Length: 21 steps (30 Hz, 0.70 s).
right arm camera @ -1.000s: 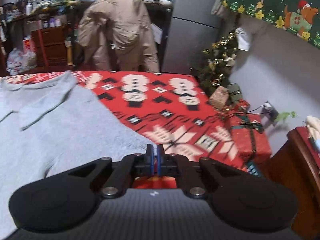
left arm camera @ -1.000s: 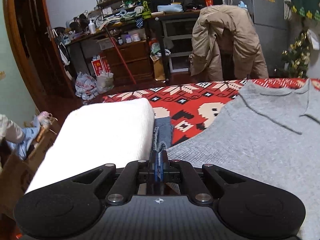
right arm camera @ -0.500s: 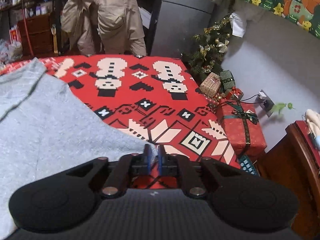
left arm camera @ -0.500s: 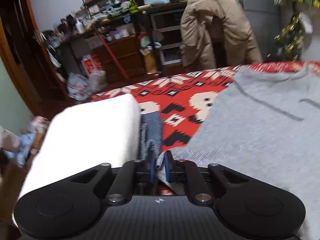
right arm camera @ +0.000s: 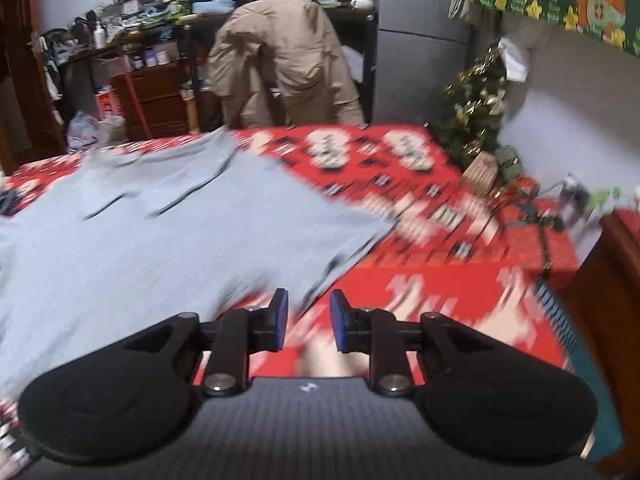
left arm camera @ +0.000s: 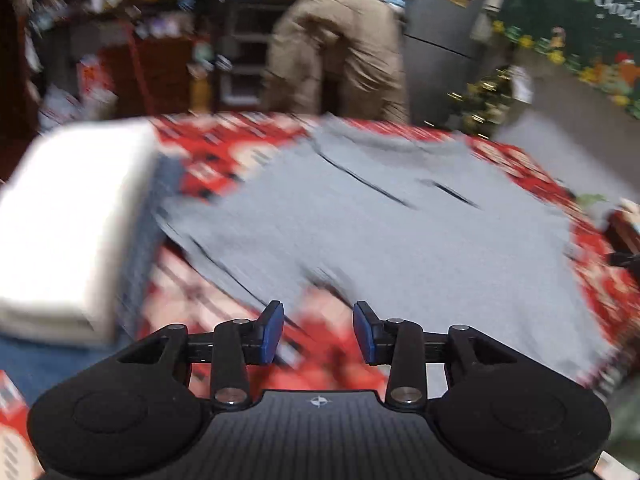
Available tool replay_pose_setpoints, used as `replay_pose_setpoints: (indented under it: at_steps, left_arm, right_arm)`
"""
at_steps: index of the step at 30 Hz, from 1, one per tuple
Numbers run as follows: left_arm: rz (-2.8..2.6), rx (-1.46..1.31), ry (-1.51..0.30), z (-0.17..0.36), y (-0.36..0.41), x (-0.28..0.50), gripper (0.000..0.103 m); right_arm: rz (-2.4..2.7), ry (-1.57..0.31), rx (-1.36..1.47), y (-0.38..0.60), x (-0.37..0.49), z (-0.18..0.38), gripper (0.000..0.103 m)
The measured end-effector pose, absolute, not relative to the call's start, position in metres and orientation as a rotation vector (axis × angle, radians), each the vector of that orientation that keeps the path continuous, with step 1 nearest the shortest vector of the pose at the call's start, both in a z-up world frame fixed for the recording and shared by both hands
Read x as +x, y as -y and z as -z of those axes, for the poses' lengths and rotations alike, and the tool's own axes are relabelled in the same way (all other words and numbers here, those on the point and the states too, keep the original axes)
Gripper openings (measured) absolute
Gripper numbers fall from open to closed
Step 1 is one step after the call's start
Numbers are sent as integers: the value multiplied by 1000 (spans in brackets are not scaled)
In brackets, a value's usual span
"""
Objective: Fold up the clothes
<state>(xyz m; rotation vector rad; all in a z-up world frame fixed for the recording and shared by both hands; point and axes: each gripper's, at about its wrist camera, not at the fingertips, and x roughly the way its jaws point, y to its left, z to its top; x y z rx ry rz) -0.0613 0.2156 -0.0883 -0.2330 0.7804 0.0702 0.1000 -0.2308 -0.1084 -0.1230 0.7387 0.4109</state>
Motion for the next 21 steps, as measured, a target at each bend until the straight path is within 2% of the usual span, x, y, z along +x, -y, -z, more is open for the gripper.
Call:
replay_pose_setpoints:
  at_steps: [8,12,21]
  left_arm:
    - [31,-167,-835,101,-162,-104,38]
    - [49,-112,-821,104,-146,-121,44]
    - [48,2,-777,108,-130,-125,45]
  right_arm:
    - [-490,-777,-102,217,1,141,31]
    - [-501,-744,-143,215,-27,142,33]
    - [-443,-687,-306,201,-40,143,34]
